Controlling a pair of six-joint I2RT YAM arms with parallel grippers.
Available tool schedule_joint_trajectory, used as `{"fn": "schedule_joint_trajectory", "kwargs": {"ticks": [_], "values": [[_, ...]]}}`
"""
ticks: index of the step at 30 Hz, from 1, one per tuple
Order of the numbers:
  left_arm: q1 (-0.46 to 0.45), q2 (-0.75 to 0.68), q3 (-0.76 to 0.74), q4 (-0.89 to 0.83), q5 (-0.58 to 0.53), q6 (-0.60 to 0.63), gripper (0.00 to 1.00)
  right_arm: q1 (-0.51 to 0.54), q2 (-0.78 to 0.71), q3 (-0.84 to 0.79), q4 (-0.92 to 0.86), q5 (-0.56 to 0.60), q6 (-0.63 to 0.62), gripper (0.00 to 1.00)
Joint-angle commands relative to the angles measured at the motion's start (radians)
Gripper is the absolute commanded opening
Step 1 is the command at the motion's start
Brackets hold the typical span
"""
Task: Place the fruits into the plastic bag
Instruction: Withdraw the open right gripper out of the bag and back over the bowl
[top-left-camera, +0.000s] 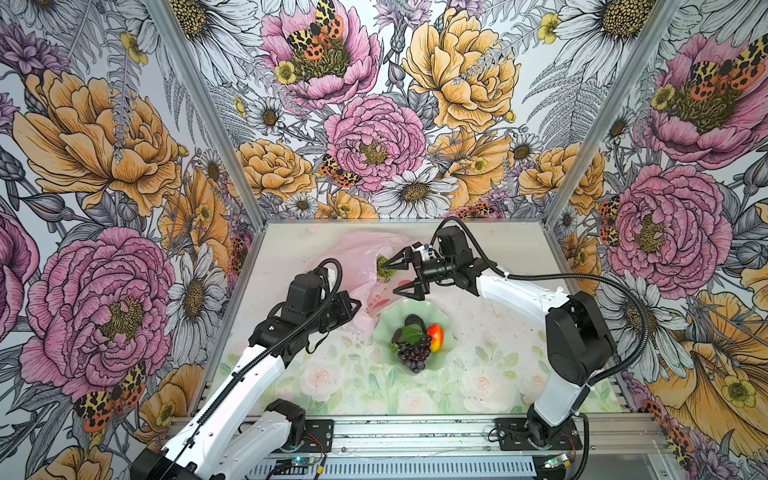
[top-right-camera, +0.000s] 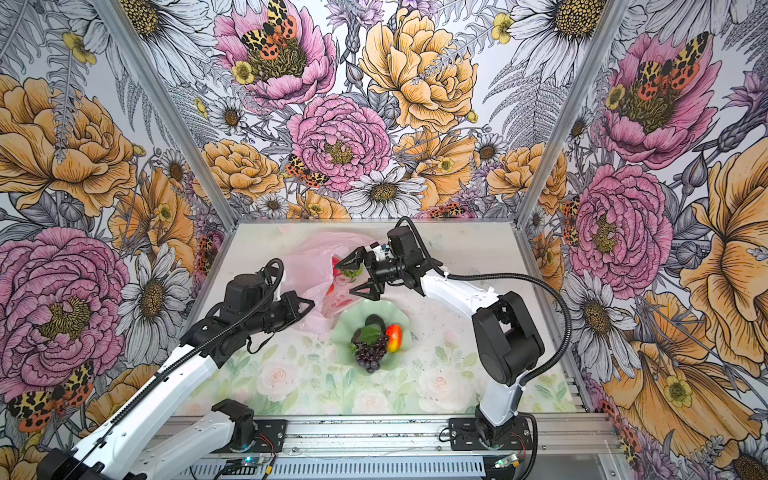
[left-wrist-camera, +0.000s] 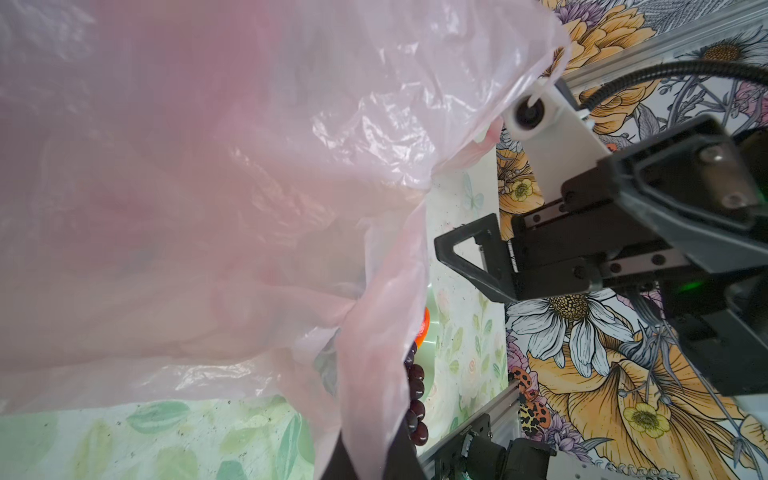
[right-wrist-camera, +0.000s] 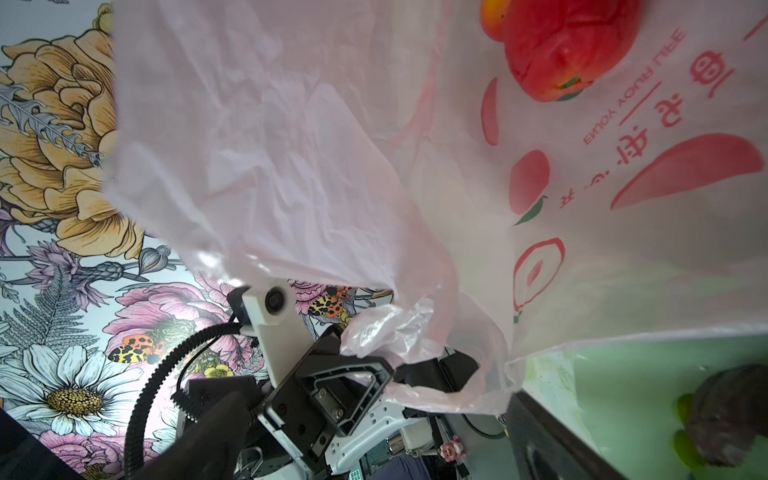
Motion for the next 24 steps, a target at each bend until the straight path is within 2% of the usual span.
{"fn": "schedule_joint_trajectory", "kwargs": {"ticks": [1, 9, 17, 24], "values": [[0.011, 0.01, 0.018, 0.038, -0.009, -0.003, 0.0, 0.0, -0.039, 0.039, -0.087, 0.021, -0.071, 0.99], [0.02, 0.033, 0.035, 0.06, 0.0, 0.002, 0.0, 0.012, -0.031, 0.12, -0.098, 0.012, -0.099, 1.0], [0.044, 0.052, 0.044, 0.038, 0.04, 0.017, 0.0, 0.069, -0.097, 0.183, -0.126, 0.09, -0.111, 0.99], [0.052, 0.117, 0.067, 0.033, 0.064, 0.032, 0.0, 0.094, -0.205, 0.16, -0.312, 0.136, -0.215, 1.0]]}}
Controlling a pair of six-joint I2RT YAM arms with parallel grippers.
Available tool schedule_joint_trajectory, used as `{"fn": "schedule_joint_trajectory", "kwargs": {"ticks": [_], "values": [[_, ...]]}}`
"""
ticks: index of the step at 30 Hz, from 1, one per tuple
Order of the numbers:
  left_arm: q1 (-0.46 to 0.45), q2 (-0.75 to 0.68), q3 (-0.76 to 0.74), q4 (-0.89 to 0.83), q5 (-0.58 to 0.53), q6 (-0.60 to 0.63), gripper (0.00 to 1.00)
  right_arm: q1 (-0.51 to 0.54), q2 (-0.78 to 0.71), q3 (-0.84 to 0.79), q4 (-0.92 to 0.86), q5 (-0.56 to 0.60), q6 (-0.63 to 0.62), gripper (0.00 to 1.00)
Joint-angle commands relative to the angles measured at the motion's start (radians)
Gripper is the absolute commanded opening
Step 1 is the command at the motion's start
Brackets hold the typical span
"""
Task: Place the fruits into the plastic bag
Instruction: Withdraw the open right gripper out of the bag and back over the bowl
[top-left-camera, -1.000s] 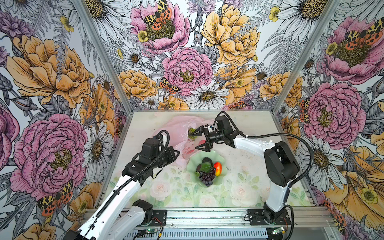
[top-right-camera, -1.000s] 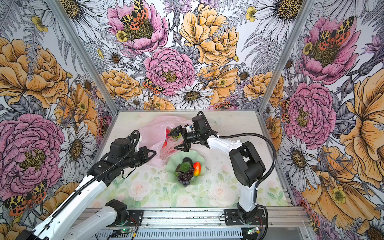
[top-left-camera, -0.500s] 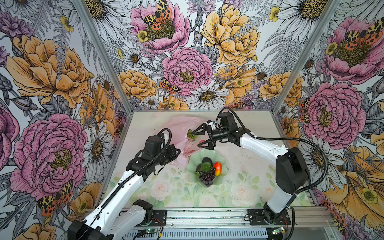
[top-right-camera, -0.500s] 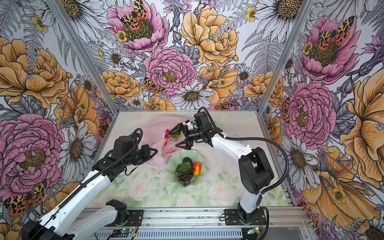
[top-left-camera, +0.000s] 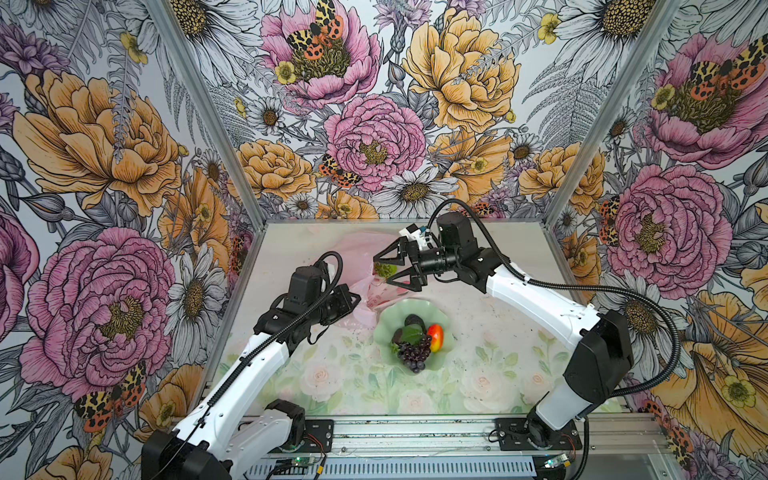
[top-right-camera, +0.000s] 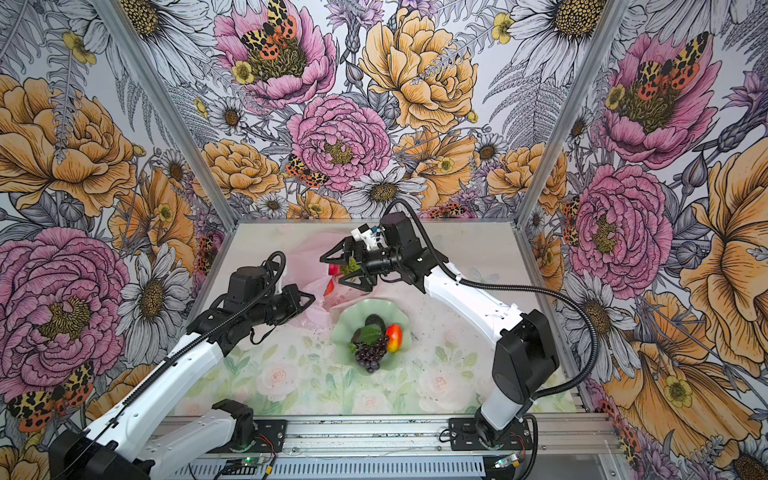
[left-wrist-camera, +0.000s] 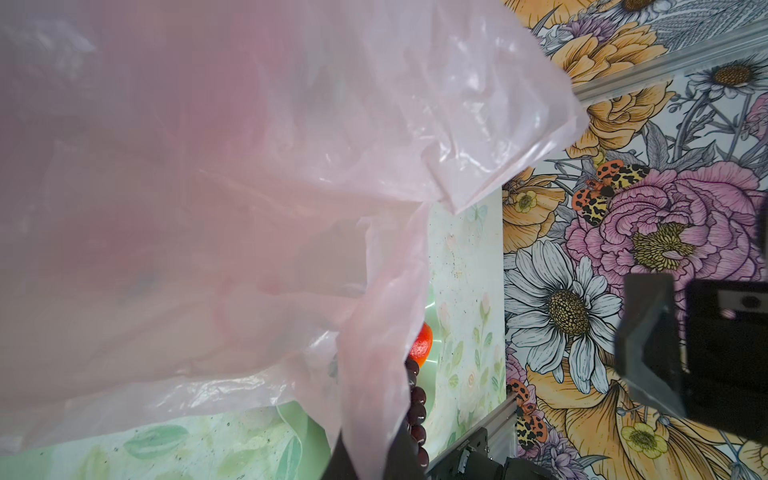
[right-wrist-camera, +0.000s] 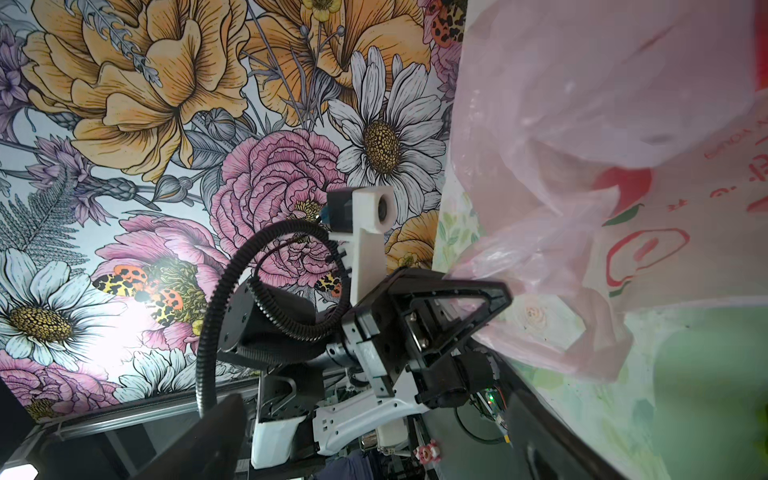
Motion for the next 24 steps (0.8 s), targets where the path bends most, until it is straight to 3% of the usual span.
{"fn": "schedule_joint_trajectory", "kwargs": {"ticks": [1, 9, 16, 19, 24], "values": [[0.01, 0.027, 0.035, 0.01, 0.031, 0.027, 0.0, 0.0, -0.08, 0.004, -0.154, 0.047, -0.104, 1.0], [0.012, 0.056, 0.045, 0.01, 0.044, 0.04, 0.0, -0.02, -0.15, 0.054, -0.563, 0.184, -0.378, 0.99], [0.016, 0.022, 0.024, 0.01, 0.037, 0.035, 0.0, -0.013, -0.069, 0.236, -1.085, 0.524, -0.667, 1.0], [0.016, 0.008, 0.01, 0.009, 0.032, 0.032, 0.0, 0.002, -0.03, 0.293, -1.197, 0.645, -0.715, 1.0], [0.019, -0.016, -0.006, 0.01, 0.027, 0.027, 0.0, 0.039, 0.027, 0.34, -1.254, 0.739, -0.722, 0.99]]}}
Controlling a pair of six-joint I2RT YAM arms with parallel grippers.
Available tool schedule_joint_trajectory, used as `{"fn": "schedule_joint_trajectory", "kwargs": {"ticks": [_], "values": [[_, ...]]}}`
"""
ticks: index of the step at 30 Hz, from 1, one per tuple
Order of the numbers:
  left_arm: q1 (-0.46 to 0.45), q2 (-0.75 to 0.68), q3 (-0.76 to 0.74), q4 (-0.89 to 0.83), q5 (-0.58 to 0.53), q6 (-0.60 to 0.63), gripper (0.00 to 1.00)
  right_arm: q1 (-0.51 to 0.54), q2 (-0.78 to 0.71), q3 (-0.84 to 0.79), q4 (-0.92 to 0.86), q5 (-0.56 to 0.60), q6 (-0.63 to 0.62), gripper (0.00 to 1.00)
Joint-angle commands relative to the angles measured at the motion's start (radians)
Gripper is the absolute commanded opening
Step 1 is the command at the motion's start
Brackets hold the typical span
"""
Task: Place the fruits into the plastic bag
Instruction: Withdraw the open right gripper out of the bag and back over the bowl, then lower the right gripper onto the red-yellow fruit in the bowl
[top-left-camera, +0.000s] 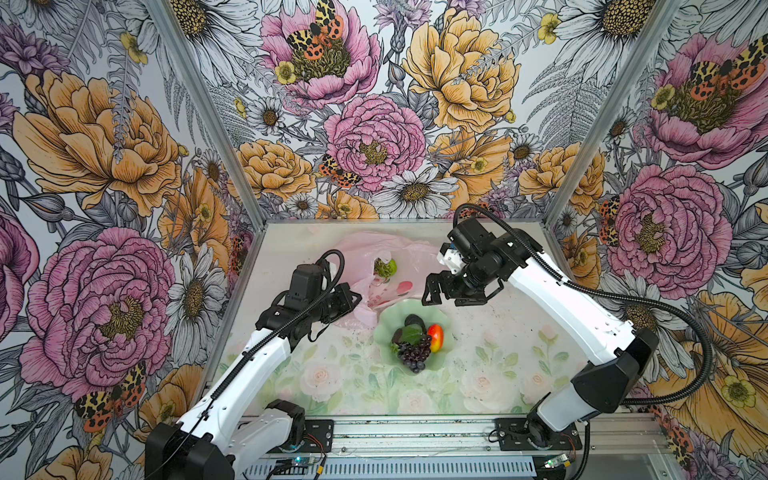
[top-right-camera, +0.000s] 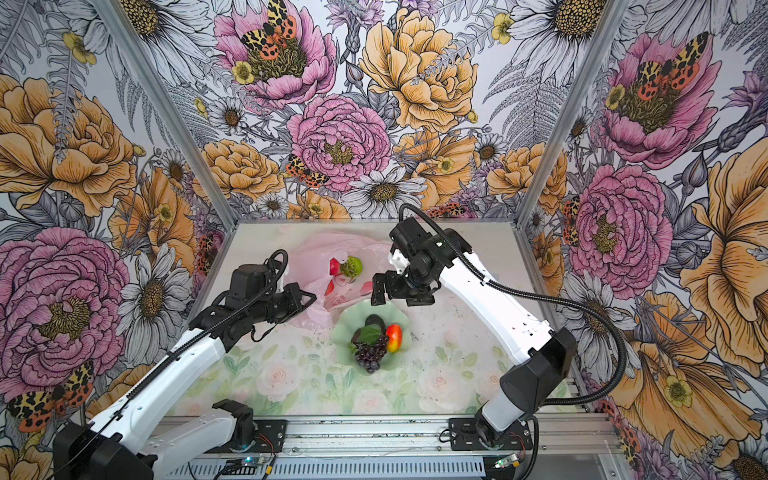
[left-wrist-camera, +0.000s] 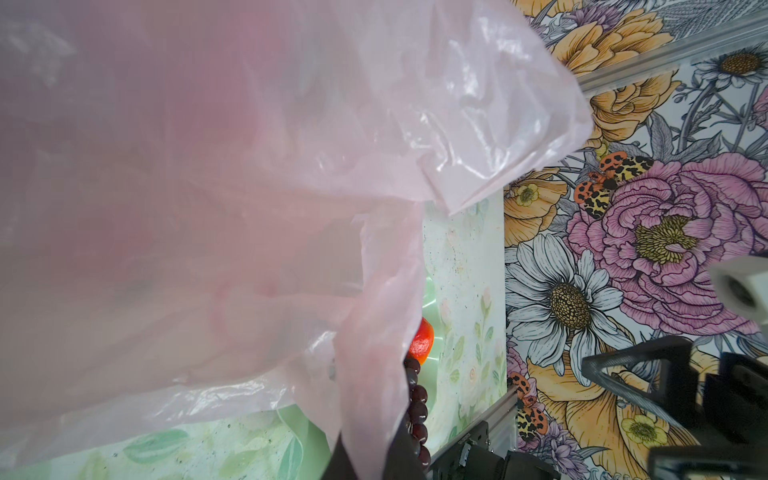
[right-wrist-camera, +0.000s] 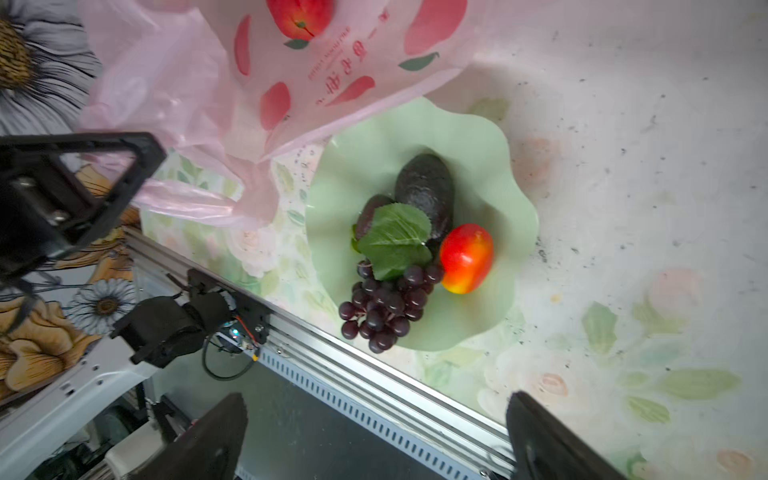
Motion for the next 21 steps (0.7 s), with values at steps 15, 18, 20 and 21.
{"fn": "schedule_joint_trajectory", "kwargs": {"ticks": [15, 18, 20, 21], "values": [[0.017, -0.035, -0.028, 0.01, 0.0, 0.001, 0.0, 0.179, 0.13, -0.049, -0.013, 0.117, -0.016, 0.98], [0.017, -0.042, -0.034, 0.009, 0.002, -0.002, 0.0, 0.169, 0.139, -0.076, 0.015, 0.119, -0.009, 0.93], [0.018, -0.048, -0.039, 0.009, 0.002, -0.009, 0.0, 0.161, 0.142, -0.098, 0.05, 0.111, 0.005, 0.88], [0.016, -0.05, -0.042, 0.009, 0.002, -0.01, 0.0, 0.16, 0.142, -0.108, 0.063, 0.104, 0.01, 0.86]]}}
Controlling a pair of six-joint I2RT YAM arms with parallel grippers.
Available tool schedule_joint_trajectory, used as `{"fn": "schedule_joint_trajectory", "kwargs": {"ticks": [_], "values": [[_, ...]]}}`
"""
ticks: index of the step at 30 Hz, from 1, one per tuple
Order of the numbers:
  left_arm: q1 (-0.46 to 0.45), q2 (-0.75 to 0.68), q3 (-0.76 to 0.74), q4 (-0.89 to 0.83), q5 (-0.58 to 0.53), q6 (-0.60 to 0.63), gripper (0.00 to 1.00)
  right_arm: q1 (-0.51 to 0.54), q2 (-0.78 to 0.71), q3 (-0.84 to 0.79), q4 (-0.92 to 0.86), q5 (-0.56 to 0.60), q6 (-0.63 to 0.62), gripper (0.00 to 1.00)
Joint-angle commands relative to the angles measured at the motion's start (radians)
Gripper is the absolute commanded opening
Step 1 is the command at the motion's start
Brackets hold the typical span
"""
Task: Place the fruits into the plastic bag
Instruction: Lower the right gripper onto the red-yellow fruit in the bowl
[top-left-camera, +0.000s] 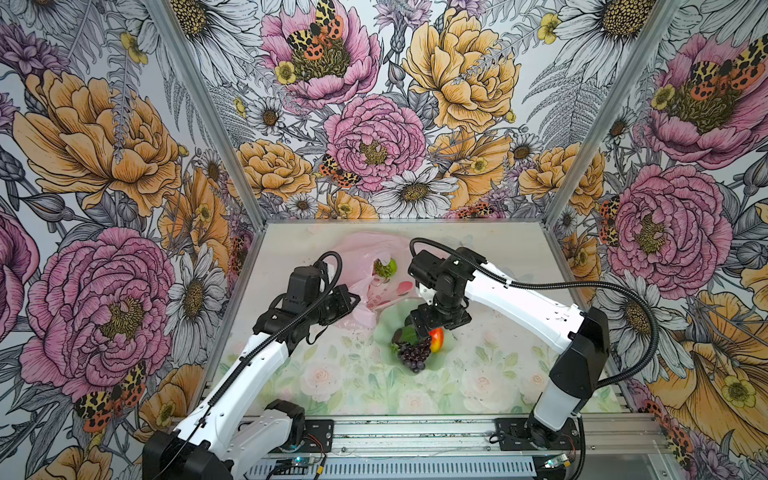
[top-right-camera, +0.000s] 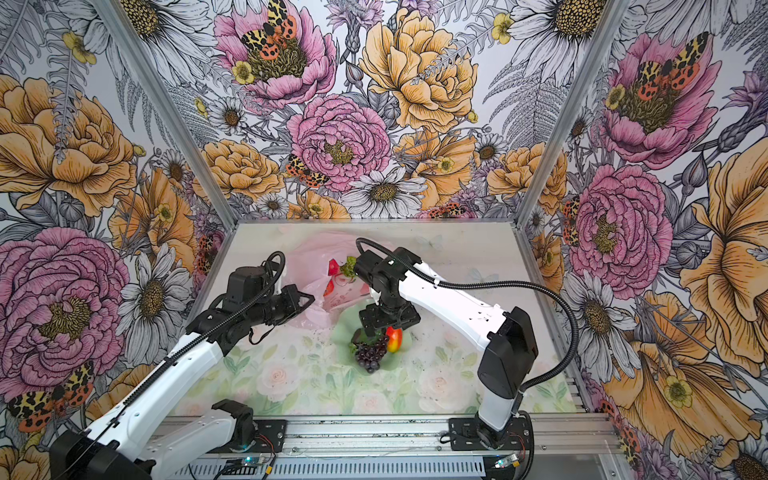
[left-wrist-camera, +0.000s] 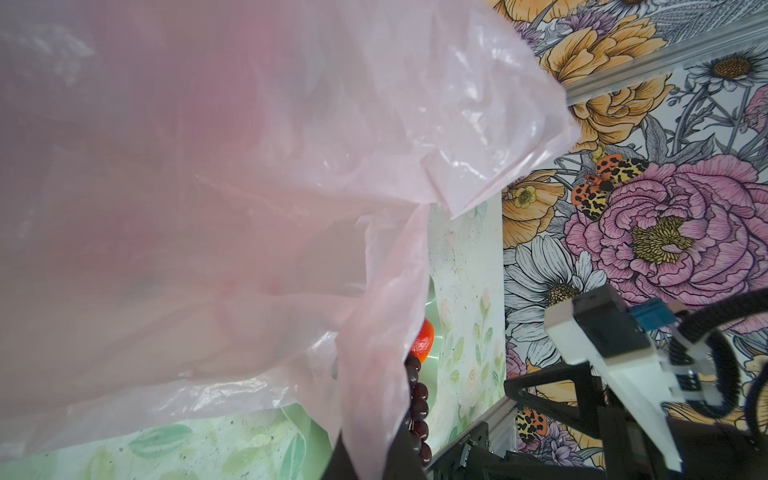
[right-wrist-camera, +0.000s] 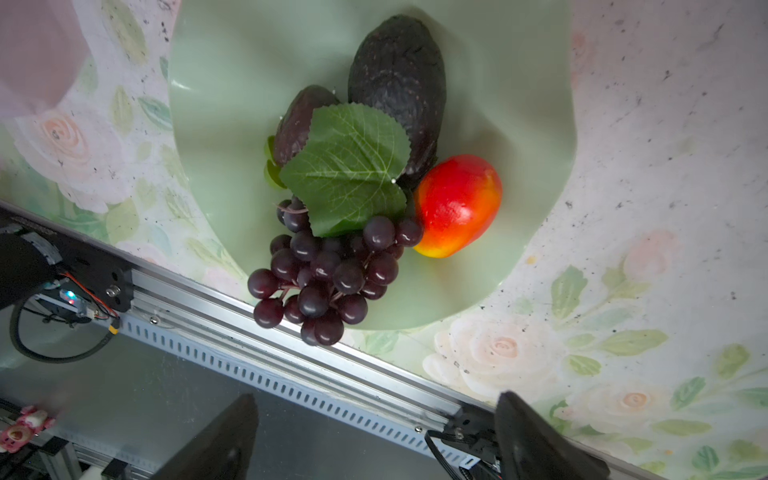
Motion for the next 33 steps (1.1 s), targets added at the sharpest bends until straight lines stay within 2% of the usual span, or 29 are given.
{"fn": "schedule_joint_trajectory", "kwargs": {"ticks": [1, 5, 11, 33], "values": [[0.009, -0.027, -0.02, 0.008, 0.002, -0.01, 0.0, -0.037, 0.01, -0.026, 0.084, -0.02, 0.032, 0.84], [0.009, -0.043, -0.027, 0.003, 0.0, -0.014, 0.0, -0.078, 0.008, -0.07, 0.14, -0.047, 0.049, 0.74], [0.012, -0.049, -0.027, -0.006, -0.001, -0.012, 0.0, -0.124, 0.03, -0.114, 0.189, -0.062, 0.046, 0.67], [0.04, -0.027, -0.005, -0.023, 0.03, 0.018, 0.0, -0.151, 0.147, -0.184, 0.272, -0.069, 0.05, 0.63]]}}
